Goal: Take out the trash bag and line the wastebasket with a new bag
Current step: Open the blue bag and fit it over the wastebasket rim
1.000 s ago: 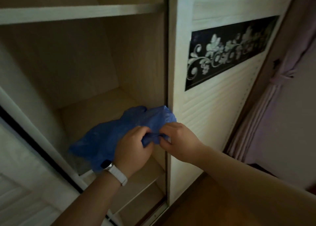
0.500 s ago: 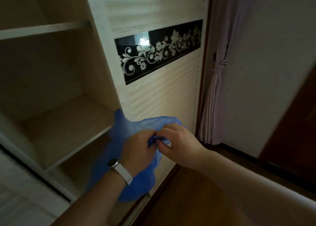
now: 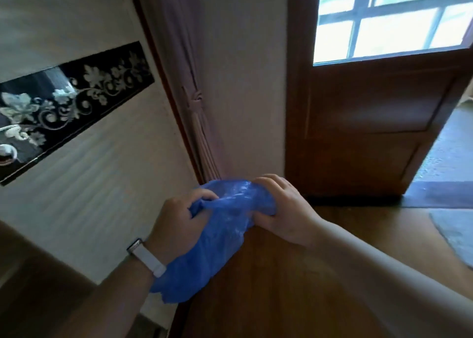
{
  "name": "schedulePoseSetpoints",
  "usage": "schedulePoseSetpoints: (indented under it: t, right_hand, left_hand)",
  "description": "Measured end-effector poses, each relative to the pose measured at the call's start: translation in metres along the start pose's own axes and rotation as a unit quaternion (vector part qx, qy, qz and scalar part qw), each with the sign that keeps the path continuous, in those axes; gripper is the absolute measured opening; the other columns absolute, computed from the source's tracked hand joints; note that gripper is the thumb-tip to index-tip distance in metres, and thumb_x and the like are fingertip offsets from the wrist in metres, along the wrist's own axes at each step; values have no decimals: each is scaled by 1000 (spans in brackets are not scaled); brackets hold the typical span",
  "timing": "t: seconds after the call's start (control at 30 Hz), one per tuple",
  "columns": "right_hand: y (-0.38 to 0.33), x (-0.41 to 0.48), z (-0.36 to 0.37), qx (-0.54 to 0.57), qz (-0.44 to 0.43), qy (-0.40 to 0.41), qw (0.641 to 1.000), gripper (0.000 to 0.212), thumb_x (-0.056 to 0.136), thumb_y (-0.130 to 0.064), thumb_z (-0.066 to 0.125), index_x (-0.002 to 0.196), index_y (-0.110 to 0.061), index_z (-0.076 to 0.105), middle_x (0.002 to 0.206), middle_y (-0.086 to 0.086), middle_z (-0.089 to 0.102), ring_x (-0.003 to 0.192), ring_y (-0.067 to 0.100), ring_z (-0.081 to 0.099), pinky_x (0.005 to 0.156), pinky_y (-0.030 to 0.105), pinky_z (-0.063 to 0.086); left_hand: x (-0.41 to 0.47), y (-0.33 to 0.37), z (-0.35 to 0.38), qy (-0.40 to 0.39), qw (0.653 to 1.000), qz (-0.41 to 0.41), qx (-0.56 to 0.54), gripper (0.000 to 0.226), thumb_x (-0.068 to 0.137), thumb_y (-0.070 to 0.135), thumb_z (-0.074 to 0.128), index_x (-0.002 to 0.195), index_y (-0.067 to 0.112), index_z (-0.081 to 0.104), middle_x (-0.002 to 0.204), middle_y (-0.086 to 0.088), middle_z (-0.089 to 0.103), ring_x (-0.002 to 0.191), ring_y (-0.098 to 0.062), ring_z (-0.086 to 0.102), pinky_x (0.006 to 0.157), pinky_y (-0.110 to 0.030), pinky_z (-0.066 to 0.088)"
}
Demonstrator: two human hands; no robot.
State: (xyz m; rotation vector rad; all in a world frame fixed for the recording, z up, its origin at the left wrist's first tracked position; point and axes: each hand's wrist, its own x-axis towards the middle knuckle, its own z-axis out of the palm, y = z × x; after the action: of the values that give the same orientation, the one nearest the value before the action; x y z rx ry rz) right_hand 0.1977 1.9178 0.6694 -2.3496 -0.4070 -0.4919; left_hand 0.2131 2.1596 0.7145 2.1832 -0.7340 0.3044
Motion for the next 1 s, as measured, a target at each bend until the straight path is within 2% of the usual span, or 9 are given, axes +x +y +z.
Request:
schedulePoseSetpoints:
  t: [0.13, 0.33, 0.43, 0.53, 0.63, 0.73, 0.8, 0.87, 1.0]
  right_hand:
    - [48, -22, -21, 25, 89, 31, 995, 74, 72, -60, 69, 134, -30, 41, 128, -13, 47, 117, 9, 47, 98, 41, 45]
    - [92, -26, -39, 75, 140, 114, 981, 96, 64, -52, 82, 142, -39, 28, 141, -17, 38, 128, 9, 44, 100, 37, 47]
    - [113, -11, -56, 55, 164, 159, 972, 90, 66, -40, 84, 141, -33, 33, 140, -13, 41, 129, 10, 44, 103, 31, 43]
    - [127, 15, -79, 90, 211, 166, 959, 48, 73, -18, 80, 112, -32, 57, 111, -8, 58, 102, 7, 58, 85, 31, 48]
    - [140, 43, -94, 114, 217, 163, 956, 21, 78, 1, 70, 87, -17, 66, 84, -8, 66, 76, 2, 57, 68, 27, 48]
    - [158, 62, -103, 20, 233, 197, 952, 8, 78, -8, 67, 77, -14, 62, 75, -7, 65, 64, 8, 57, 57, 29, 48]
    - [170, 66, -105, -58, 284, 217, 932, 10, 75, -17, 63, 69, -17, 55, 64, -1, 56, 58, 15, 49, 54, 36, 43]
    - [182, 68, -105, -114, 315, 225, 915, 20, 72, -15, 60, 63, -23, 44, 58, -6, 44, 55, 11, 40, 52, 27, 33]
    - [202, 72, -117, -173, 338, 202, 903, 9, 73, -10, 65, 74, -14, 57, 67, -9, 48, 64, 17, 48, 61, 30, 37]
  left_hand:
    - [51, 13, 33, -46, 996, 5, -71, 10, 83, 23, 63, 86, 29, 70, 75, 2, 70, 67, -20, 66, 59, -39, 52]
    - [120, 17, 105, -168, 958, 26, -230, 27, 82, -14, 66, 82, 13, 70, 74, 6, 72, 68, 0, 63, 61, -16, 48]
    - [157, 15, 141, -219, 930, 38, -293, 31, 79, -18, 66, 80, 13, 69, 69, 8, 70, 62, 1, 60, 56, -14, 46]
    - [198, 9, 174, -260, 911, 55, -317, 23, 74, -1, 74, 78, 21, 73, 67, 1, 67, 61, -10, 55, 54, -25, 43]
    - [237, -4, 205, -295, 902, 57, -311, 19, 72, 8, 71, 84, 24, 72, 70, -5, 64, 64, -17, 52, 59, -35, 42]
    - [274, -19, 224, -339, 892, 97, -281, 27, 75, 10, 74, 94, 30, 69, 77, -4, 66, 68, -13, 54, 61, -37, 46]
    - [291, -27, 234, -347, 897, 145, -233, 44, 70, 28, 80, 109, 39, 62, 93, 6, 70, 78, -9, 64, 72, -35, 53]
    - [303, -27, 244, -346, 902, 177, -188, 60, 65, 47, 79, 119, 44, 54, 103, 18, 66, 91, -8, 66, 81, -26, 53]
    - [326, -7, 280, -320, 912, 233, -112, 54, 71, 62, 66, 119, 39, 57, 105, 22, 63, 96, 1, 60, 85, -23, 49]
